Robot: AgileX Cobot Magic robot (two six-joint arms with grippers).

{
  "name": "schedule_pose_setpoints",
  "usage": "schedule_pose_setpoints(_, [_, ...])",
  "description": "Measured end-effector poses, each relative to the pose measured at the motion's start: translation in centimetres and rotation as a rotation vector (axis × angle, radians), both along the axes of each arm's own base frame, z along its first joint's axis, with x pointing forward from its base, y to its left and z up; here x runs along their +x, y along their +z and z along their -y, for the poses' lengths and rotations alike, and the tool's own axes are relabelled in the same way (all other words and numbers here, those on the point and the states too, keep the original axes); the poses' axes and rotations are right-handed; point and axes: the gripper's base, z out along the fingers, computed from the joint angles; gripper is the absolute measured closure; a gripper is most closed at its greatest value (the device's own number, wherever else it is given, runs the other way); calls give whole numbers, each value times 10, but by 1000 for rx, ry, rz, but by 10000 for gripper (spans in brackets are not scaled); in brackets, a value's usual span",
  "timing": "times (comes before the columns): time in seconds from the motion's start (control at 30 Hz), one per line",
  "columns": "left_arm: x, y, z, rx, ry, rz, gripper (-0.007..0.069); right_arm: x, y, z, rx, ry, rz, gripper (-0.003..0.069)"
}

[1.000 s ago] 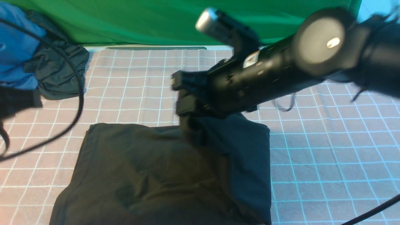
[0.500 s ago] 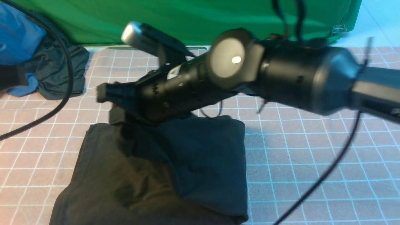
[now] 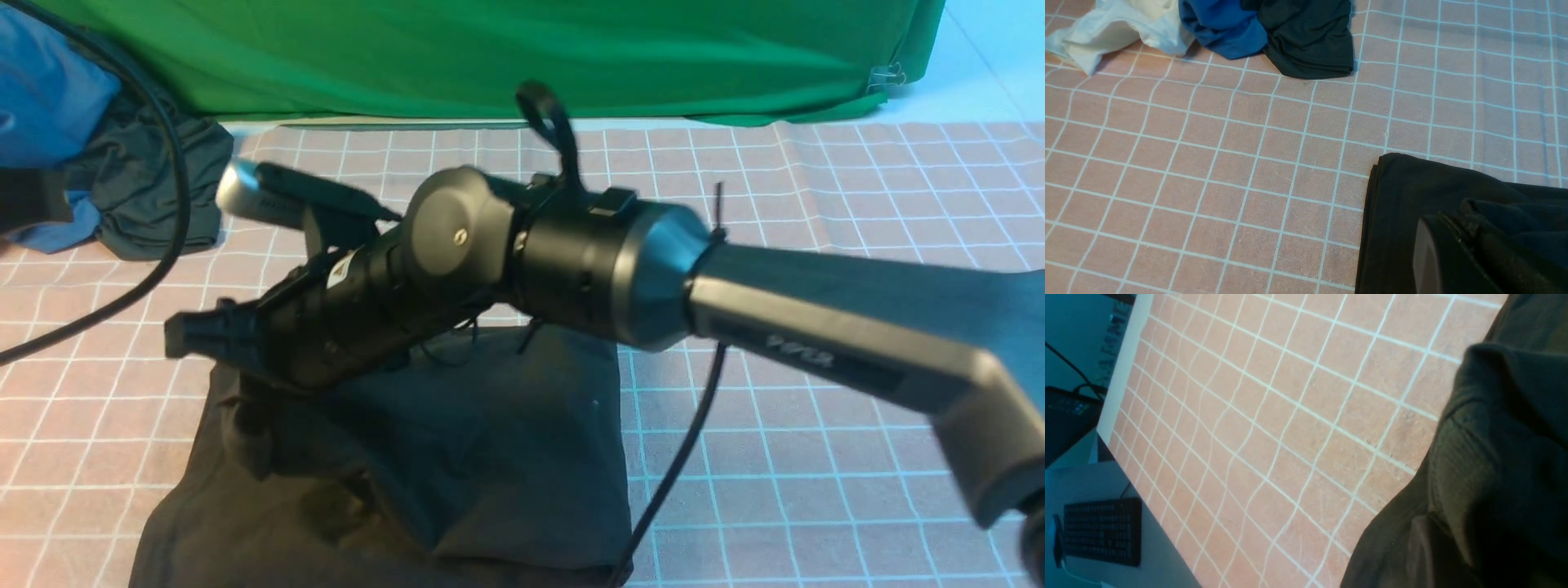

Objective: Fold a long-sleeved shirt over a pink coffee tablecloth.

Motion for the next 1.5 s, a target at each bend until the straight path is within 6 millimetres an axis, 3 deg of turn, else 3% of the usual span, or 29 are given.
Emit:
schedule_pose_setpoints(0.3, [0,0,0,-1,0,0,611,4,-21,-8,-10,-17,-13,500])
schedule_pose_setpoints(0.6, [0,1,0,-6,0,2,611,6,-7,-12,4,45,69,195])
schedule_pose_setpoints(0.73, [-1,0,0,-4,7,-12,611,11,7,-3,-27,152,97,174])
schedule_pose_setpoints(0.8, [-2,-1,0,-10,11,-28,611,17,17,9,-62,208,107,198])
schedule_pose_setpoints(0.87, [-3,-3,2,-38,9,-47,611,28,34,34,-145,271,125,282])
schedule_pose_setpoints(0.97, [-1,-8,10,-124,-17,-87,611,46,58,76,-295,309,165,480])
schedule_pose_setpoints(1.07, [10,-17,25,-213,-79,-152,611,60,86,125,-433,264,215,603])
schedule_pose_setpoints(1.17, [29,-32,42,-282,-155,-227,611,67,121,168,-485,164,280,619])
schedule_pose_setpoints(1.23, [39,-40,49,-300,-181,-255,611,66,132,181,-487,133,295,620])
schedule_pose_setpoints(1.33, [69,-66,63,-316,-213,-324,611,56,157,216,-490,65,321,620])
schedule_pose_setpoints(1.5, [103,-114,78,-316,-213,-468,611,35,150,238,-532,96,291,620])
